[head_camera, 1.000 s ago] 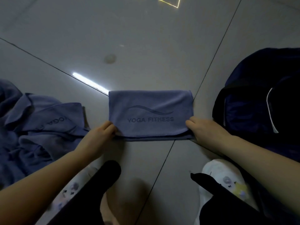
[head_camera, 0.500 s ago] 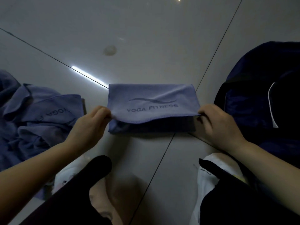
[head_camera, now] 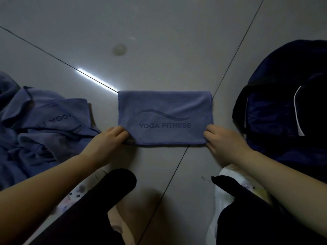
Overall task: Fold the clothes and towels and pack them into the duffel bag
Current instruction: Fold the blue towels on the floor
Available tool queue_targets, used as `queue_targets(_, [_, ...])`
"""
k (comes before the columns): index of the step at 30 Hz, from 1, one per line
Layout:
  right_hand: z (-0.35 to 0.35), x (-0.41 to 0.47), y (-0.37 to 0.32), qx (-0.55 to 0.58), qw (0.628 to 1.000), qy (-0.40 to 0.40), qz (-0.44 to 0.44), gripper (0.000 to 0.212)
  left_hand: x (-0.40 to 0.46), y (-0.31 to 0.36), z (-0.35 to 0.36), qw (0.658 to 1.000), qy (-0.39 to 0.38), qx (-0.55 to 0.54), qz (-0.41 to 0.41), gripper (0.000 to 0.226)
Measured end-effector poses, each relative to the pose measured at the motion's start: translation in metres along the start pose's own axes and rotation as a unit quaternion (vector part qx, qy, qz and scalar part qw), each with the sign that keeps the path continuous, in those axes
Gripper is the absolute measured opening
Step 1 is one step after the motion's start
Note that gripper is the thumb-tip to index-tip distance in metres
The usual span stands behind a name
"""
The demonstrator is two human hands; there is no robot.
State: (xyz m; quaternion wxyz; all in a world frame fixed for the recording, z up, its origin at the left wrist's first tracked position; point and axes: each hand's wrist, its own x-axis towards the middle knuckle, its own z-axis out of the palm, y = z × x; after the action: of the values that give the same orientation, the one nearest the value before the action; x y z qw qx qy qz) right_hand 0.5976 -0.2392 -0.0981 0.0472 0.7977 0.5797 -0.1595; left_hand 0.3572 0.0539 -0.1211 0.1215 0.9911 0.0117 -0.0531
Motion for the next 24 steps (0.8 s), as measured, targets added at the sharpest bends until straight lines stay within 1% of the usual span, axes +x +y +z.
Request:
queue_targets(1, [0.003,-0.002,0.000,-0.013,1.000,-0.002,-0.006,0.032,-0.001,-0.001,-0.001,1.000,-0.002,0.018,0.000,0.057])
queue_targets(2, [0.007,-0.003,0.001,-0.033,0.999,0.010,-0.022,0.025,-0.002,-0.001,-0.004,0.999,0.003,0.043,0.011,0.049])
queue_targets(4, [0.011,-0.006,0.003,-0.066,0.997,0.026,-0.035,0.007,-0.001,-0.003,-0.011,0.992,0.019,0.103,0.065,0.019])
queue_targets(5, [0.011,-0.007,0.002,-0.080,0.996,0.027,-0.032,0.012,0.000,-0.003,-0.014,0.988,0.027,0.122,0.089,0.009])
queue_targets(6, [0.012,-0.007,0.002,-0.101,0.994,0.036,-0.037,0.017,0.003,-0.002,-0.018,0.985,0.028,0.130,0.108,0.006])
queue_targets(7, [0.010,-0.006,0.002,-0.111,0.993,0.040,-0.033,0.019,0.007,-0.002,-0.020,0.985,0.020,0.125,0.115,0.004])
queue_targets(8, [0.009,-0.004,0.002,-0.108,0.992,0.047,-0.039,0.019,0.010,-0.001,-0.021,0.987,0.008,0.117,0.106,0.011])
queue_targets(10, [0.001,-0.001,0.005,-0.065,0.996,0.038,-0.051,0.017,0.014,-0.001,-0.026,0.996,-0.012,0.076,0.044,0.018])
queue_targets(11, [-0.006,0.000,0.007,-0.031,0.998,0.033,-0.047,0.015,0.015,0.000,-0.029,0.999,0.002,0.036,-0.003,0.015])
queue_targets(12, [-0.012,0.001,0.010,0.011,0.999,0.043,-0.028,0.012,0.015,0.002,-0.035,0.998,0.016,-0.021,-0.059,0.012])
queue_targets(13, [-0.023,0.001,0.012,0.070,0.996,0.054,0.017,0.008,0.014,0.001,-0.042,0.989,0.034,-0.086,-0.117,0.010])
queue_targets(14, [-0.034,0.001,0.016,0.139,0.985,0.061,0.075,0.006,0.014,-0.001,-0.048,0.972,0.040,-0.162,-0.168,0.006])
queue_targets(15, [-0.046,0.002,0.022,0.219,0.965,0.053,0.132,0.006,0.014,-0.003,-0.057,0.946,0.038,-0.248,-0.207,0.010])
queue_targets(16, [-0.060,0.002,0.027,0.295,0.939,0.041,0.170,0.007,0.016,-0.005,-0.067,0.914,0.025,-0.337,-0.225,0.010])
queue_targets(17, [-0.073,0.001,0.033,0.349,0.919,0.042,0.180,0.012,0.018,-0.007,-0.080,0.880,0.015,-0.418,-0.226,0.009])
queue_targets(19, [-0.098,0.003,0.044,0.440,0.879,0.045,0.177,0.021,0.021,-0.010,-0.108,0.806,-0.010,-0.553,-0.210,0.033])
queue_targets(20, [-0.109,0.005,0.048,0.485,0.856,0.036,0.176,0.022,0.022,-0.012,-0.119,0.765,-0.031,-0.608,-0.211,0.046])
queue_targets(21, [-0.117,0.006,0.053,0.519,0.837,0.021,0.176,0.019,0.022,-0.014,-0.129,0.734,-0.046,-0.642,-0.217,0.061])
queue_targets(22, [-0.125,0.008,0.056,0.541,0.822,0.000,0.179,0.016,0.023,-0.015,-0.137,0.714,-0.059,-0.663,-0.220,0.070])
queue_targets(24, [-0.133,0.014,0.062,0.546,0.814,-0.042,0.192,0.013,0.026,-0.019,-0.144,0.699,-0.088,-0.672,-0.227,0.076])
